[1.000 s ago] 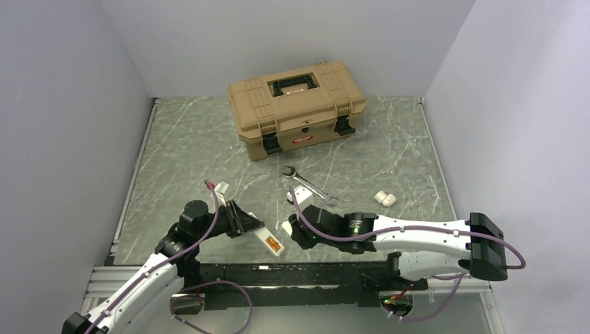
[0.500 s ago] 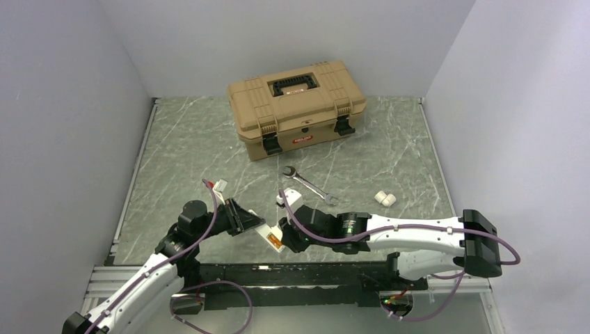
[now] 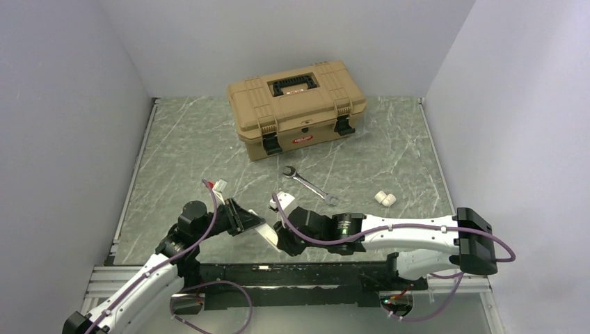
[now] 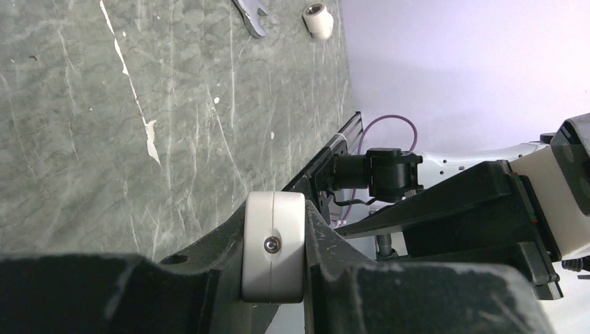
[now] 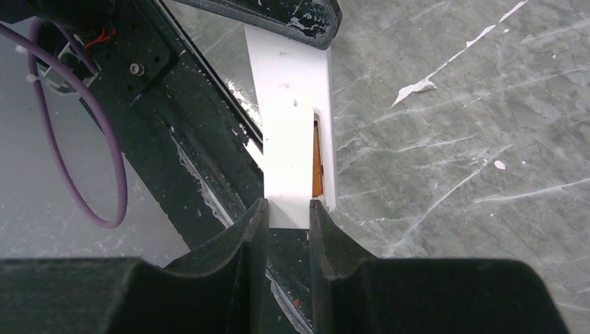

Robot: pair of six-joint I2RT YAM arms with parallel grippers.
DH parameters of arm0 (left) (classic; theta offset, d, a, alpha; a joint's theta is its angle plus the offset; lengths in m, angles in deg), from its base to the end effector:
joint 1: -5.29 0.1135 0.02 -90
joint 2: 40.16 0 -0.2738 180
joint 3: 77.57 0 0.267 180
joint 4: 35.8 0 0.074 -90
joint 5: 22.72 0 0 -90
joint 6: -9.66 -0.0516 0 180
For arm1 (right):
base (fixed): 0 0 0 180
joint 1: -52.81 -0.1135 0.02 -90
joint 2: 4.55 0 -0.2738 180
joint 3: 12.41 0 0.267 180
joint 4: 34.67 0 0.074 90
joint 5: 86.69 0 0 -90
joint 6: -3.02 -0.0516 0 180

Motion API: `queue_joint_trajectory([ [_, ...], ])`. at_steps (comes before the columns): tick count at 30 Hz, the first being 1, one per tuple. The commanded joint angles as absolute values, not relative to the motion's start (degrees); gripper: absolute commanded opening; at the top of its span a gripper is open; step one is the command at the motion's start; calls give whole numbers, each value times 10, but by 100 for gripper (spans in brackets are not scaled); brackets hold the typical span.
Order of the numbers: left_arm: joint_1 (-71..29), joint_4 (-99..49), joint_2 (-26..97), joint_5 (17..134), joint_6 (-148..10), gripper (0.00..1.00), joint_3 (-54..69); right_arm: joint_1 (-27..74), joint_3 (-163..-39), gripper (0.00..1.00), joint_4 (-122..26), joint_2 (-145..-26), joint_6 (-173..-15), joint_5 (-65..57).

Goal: Load the batteries into the remote control

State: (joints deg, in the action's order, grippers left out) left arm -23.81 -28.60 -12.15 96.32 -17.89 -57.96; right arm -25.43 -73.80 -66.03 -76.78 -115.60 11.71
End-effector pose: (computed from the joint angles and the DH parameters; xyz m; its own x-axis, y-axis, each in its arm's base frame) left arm 0.1251 -0.0983 0.1710 -0.8479 -0.4152 -0.3297 0.1773 0.3641 -0.9143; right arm 0.0668 0.2837 0.2400 -0.5735 -0.4299 -0.6973 -0.7652 0.5850 0.2687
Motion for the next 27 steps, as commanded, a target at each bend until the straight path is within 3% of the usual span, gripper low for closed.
queue_joint_trajectory([
  [1, -236, -321, -119, 968, -172, 0, -576, -258, -761, 25, -644, -770, -1147, 107],
  [15, -236, -325, -123, 972, -169, 0, -579, -260, -760, 25, -671, -766, -1140, 122],
  [20, -236, -309, -122, 966, -179, 0, -575, -260, -760, 26, -689, -755, -1167, 177],
  [27, -235, -293, -132, 963, -185, 0, -577, -247, -738, 35, -779, -725, -1281, 282],
])
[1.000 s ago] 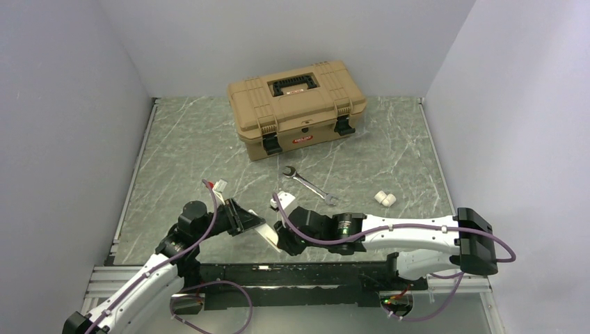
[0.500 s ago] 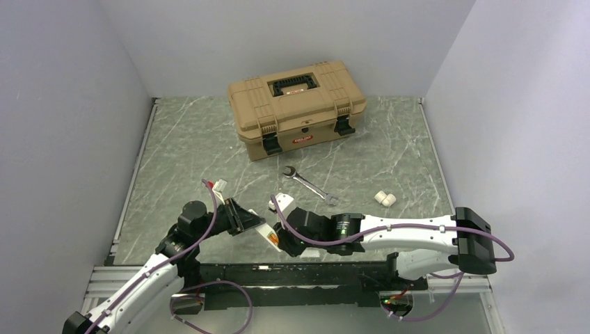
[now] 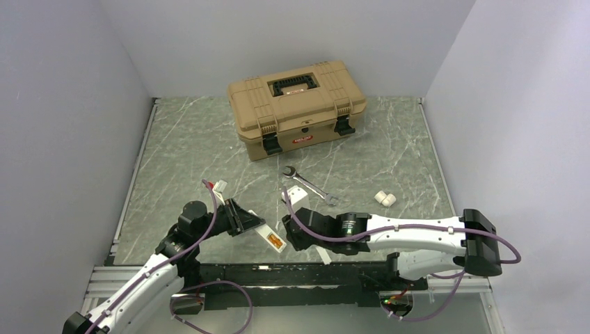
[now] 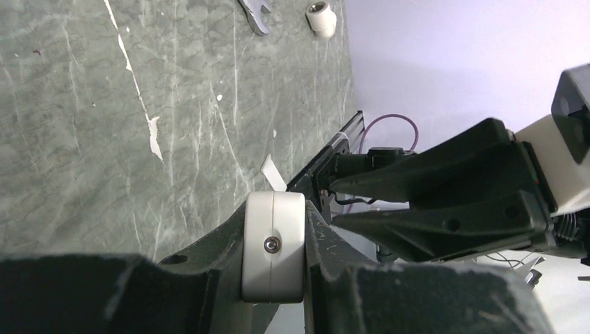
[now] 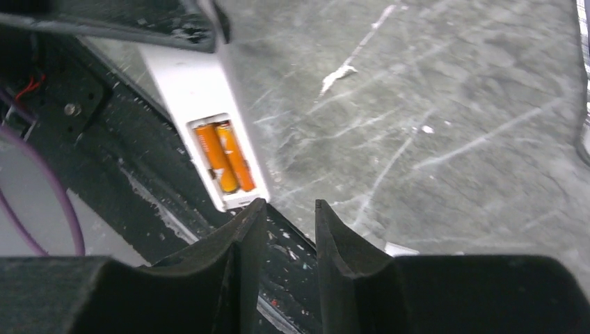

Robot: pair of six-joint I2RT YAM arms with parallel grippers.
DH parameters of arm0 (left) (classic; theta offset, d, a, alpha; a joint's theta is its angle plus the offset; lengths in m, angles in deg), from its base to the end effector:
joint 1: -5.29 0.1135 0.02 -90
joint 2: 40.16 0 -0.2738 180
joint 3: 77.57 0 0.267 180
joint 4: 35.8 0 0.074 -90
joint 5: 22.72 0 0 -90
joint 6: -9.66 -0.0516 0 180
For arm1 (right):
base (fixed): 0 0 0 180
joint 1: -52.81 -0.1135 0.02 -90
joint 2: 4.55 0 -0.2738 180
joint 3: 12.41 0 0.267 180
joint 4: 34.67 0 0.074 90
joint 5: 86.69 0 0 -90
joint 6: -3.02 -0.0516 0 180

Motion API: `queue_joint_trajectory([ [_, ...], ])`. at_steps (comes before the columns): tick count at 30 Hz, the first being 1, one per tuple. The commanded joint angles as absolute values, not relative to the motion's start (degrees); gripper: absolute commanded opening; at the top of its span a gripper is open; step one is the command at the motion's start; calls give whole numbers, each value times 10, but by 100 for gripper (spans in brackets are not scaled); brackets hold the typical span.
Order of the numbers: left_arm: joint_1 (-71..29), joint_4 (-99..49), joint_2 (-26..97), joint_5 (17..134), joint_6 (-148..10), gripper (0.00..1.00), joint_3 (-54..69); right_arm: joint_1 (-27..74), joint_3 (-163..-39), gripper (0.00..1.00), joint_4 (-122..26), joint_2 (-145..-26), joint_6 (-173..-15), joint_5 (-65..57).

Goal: Load the batteries into the remote control

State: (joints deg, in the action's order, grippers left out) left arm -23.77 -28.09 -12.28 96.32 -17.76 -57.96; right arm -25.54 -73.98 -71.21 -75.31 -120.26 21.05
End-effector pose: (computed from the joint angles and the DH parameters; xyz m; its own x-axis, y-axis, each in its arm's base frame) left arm 0.1248 -0.0980 0.1703 -0.8499 -0.4156 -0.3241 0.1698 0.3662 -0.9149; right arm 0.0718 0.2704 0.2412 -0.6092 -0.3664 -0.7033 -0.6646 0.7198 0.2006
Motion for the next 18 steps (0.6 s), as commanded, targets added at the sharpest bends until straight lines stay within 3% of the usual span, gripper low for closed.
queue_joint_trajectory([
  [1, -235, -293, -133, 964, -185, 0, -577, -244, -735, 36, -803, -723, -1307, 291],
  [10, -234, -312, -125, 970, -177, 0, -584, -240, -606, 53, -862, -650, -1509, 240],
  [18, -234, -317, -120, 971, -178, 0, -585, -241, -540, 59, -866, -623, -1565, 224],
])
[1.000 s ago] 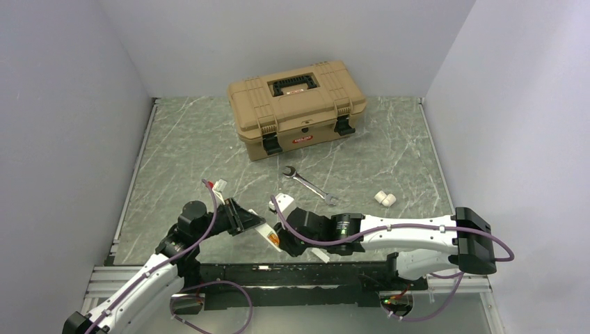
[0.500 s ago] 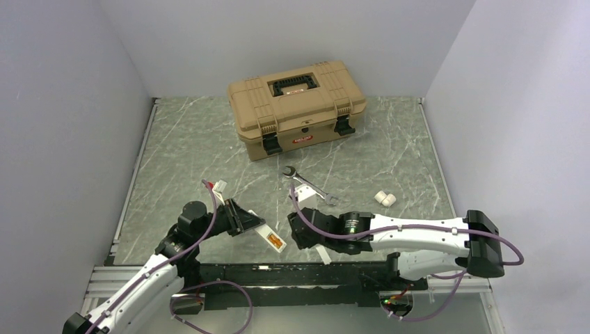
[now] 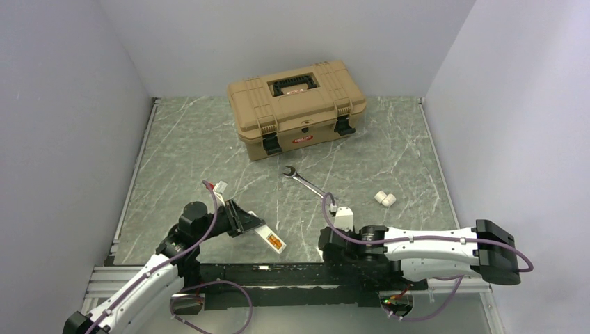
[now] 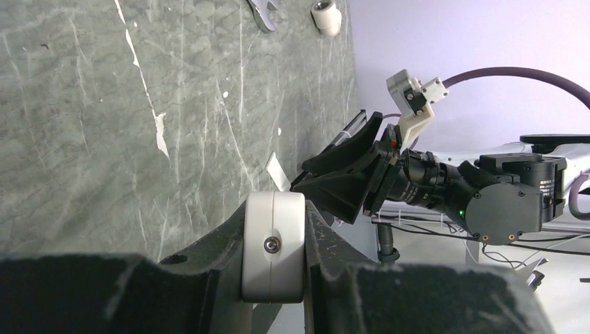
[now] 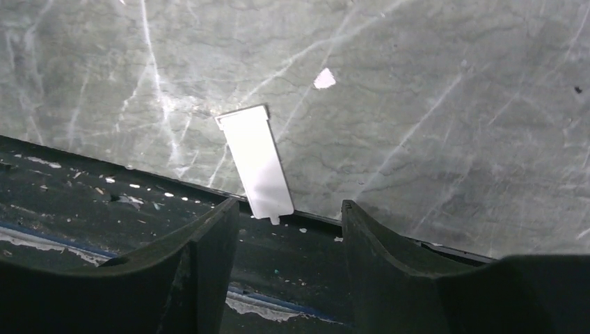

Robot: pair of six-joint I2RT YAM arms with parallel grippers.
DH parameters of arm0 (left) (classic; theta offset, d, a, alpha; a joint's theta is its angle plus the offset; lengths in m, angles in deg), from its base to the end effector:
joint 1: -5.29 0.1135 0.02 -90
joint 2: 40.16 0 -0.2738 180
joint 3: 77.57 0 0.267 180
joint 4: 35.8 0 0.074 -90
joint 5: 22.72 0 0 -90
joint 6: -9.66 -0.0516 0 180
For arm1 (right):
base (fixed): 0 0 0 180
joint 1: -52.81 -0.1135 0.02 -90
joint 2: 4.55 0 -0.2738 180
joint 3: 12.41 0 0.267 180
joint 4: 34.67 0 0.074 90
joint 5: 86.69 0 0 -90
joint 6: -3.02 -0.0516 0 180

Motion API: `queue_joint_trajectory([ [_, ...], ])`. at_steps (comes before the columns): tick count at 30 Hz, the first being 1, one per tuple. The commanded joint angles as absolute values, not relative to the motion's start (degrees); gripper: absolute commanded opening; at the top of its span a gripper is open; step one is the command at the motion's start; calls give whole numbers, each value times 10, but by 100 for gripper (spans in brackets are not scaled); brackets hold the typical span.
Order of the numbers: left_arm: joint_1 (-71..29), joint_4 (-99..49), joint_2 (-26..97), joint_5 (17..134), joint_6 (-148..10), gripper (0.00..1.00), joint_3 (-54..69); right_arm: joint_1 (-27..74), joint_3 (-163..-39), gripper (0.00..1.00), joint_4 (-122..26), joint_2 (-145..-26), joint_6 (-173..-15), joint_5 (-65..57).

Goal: Load the batteries into the remote control

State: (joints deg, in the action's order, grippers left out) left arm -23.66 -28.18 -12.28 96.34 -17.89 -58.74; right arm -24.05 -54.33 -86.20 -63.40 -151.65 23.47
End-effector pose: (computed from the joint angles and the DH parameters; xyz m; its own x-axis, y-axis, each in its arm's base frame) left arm 0.1242 -0.0973 0.1654 -0.8522 -0.4142 -0.3195 0.1615 0.3727 -0.9138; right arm 0.0580 0.1700 0.1562 -0.8907 -0.0833 -0.4468 -0.1877 0.9627 0.1947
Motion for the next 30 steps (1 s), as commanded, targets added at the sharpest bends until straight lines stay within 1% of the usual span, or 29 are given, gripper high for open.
queue_joint_trajectory([
  [1, -234, -317, -120, 972, -177, 0, -585, -241, -538, 59, -865, -626, -1565, 223],
  [5, -234, -319, -122, 971, -175, 0, -589, -241, -531, 59, -848, -643, -1560, 208],
  [8, -234, -317, -125, 971, -173, 0, -589, -241, -527, 57, -832, -652, -1557, 197],
  [17, -234, -310, -129, 972, -176, 0, -588, -244, -527, 43, -808, -673, -1548, 193],
  [23, -234, -308, -133, 971, -177, 0, -590, -245, -542, 39, -797, -718, -1526, 184],
  [26, -234, -310, -134, 971, -176, 0, -593, -253, -553, 37, -814, -745, -1526, 189],
  [30, -232, -311, -135, 972, -176, 0, -597, -277, -565, 30, -835, -774, -1543, 202],
])
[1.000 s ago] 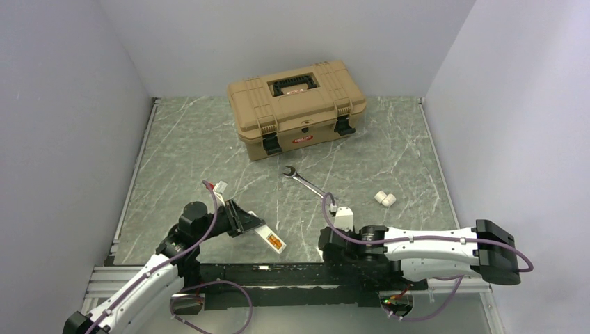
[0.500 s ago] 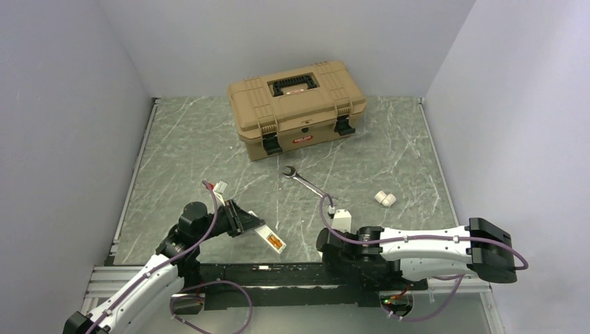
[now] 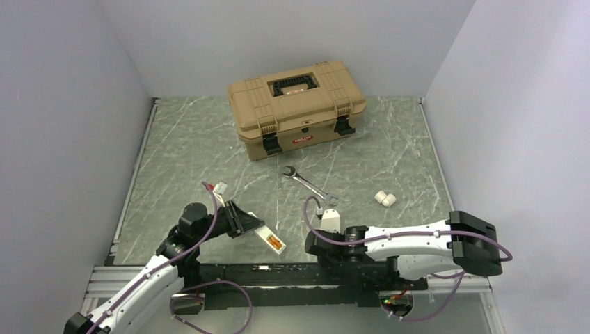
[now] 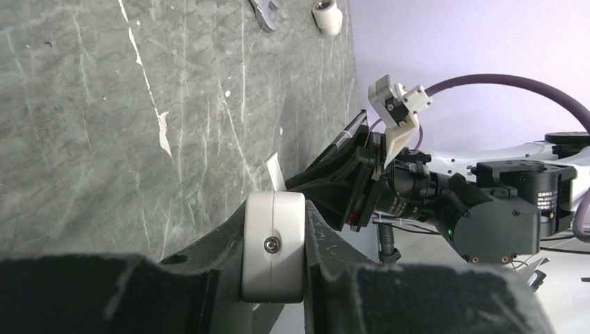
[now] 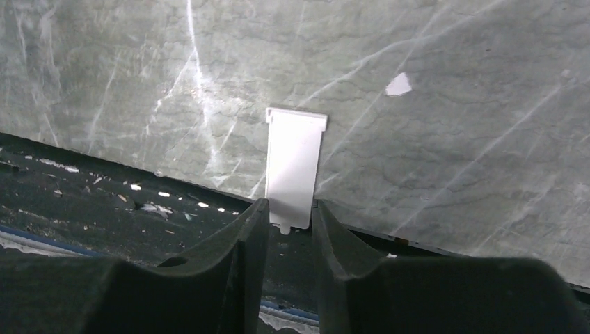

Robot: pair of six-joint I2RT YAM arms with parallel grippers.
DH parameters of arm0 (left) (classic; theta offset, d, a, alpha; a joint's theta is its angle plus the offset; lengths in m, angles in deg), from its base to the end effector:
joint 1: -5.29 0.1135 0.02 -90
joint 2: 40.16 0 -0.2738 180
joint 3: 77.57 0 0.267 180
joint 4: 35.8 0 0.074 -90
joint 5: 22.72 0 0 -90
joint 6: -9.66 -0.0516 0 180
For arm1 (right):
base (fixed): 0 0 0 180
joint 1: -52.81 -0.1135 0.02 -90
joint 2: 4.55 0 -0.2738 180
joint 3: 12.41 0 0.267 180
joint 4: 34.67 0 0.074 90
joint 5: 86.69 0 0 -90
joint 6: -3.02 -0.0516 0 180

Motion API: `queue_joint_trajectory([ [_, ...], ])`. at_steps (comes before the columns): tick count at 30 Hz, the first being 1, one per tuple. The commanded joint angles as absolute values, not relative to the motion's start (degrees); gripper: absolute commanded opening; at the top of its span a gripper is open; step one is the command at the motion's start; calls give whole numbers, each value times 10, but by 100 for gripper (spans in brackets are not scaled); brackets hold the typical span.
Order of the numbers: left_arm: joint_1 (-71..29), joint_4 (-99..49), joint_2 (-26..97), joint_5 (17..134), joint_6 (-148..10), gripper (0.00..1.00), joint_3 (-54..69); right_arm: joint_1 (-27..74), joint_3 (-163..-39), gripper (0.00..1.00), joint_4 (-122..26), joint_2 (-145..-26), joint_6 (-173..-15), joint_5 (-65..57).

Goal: Load the batteries into the remote control

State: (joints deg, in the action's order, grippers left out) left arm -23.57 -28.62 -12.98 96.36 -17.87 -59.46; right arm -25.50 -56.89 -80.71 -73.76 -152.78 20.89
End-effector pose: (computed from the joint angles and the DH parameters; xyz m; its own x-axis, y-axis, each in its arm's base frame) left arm 0.1231 -0.0965 0.1632 -0.8497 -0.4166 -0.3231 0.1665 0.3694 -0.9142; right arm 0.0570 0.1985 0.1415 -0.9115 -0.1140 -0.3951 -0.1999 0.9625 0.1835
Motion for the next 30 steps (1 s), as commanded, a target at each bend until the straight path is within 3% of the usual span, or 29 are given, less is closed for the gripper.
queue_joint_trajectory([
  [1, -232, -311, -136, 972, -176, 0, -597, -283, -567, 28, -832, -779, -1547, 202],
  [7, -231, -304, -137, 975, -181, 0, -593, -304, -579, 20, -814, -826, -1549, 197],
  [20, -229, -288, -148, 975, -186, 0, -593, -355, -660, 22, -816, -943, -1518, 202],
  [24, -228, -286, -149, 974, -188, 0, -595, -357, -642, 27, -793, -923, -1525, 201],
  [30, -227, -287, -151, 978, -187, 0, -599, -357, -633, 45, -800, -905, -1530, 219],
])
